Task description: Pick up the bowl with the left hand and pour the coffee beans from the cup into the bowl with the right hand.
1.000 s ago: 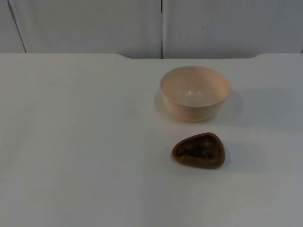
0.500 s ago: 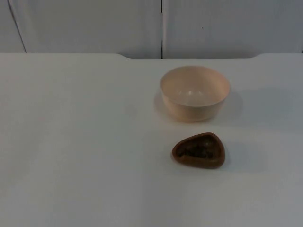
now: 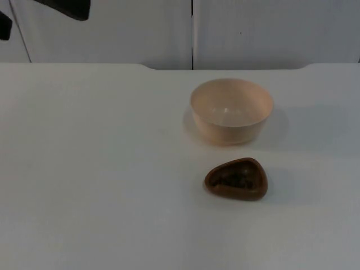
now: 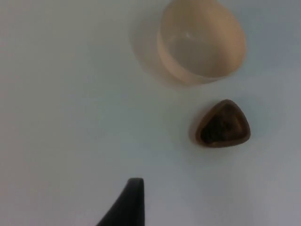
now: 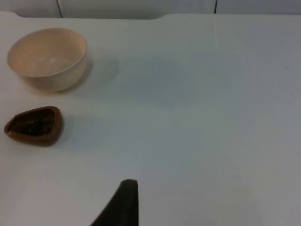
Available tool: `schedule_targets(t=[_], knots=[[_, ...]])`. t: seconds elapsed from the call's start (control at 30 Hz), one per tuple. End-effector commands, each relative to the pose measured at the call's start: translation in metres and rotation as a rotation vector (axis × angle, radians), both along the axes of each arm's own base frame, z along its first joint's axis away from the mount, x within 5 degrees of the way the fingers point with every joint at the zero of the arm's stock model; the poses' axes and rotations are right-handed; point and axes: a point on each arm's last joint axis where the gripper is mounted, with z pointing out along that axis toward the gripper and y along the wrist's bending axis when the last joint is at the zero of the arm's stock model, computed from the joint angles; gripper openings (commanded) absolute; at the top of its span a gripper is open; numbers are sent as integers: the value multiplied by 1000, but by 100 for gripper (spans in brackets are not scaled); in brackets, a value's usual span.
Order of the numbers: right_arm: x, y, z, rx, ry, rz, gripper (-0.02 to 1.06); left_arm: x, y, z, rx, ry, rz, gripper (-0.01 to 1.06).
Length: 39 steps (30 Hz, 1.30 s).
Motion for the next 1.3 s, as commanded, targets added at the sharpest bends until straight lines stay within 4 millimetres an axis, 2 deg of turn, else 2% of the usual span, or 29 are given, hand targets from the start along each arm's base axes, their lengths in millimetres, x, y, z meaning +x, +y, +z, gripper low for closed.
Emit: schedule_targets(t=[0.0,0.27,0.67,0.77,1.03,1.27], knots=[[0,0,0,1,-9,-10,105,8,-9,3,-9,-5,-22,101],[0,0,0,1,-9,-10,105,35,-32,2,9,17,-70,101],[0,0,0,1,-9,-10,105,88,-64,-10,73,86,-69,101],[0,0,0,0,-9,-9,105,107,-72,-19,74,132,-64,101],[0,0,0,0,-9,-9,105,134,-86,-41,99,206,-63,101],[0,0,0,0,-9,-9,105,155,-116,-57,165,212,-91,101]])
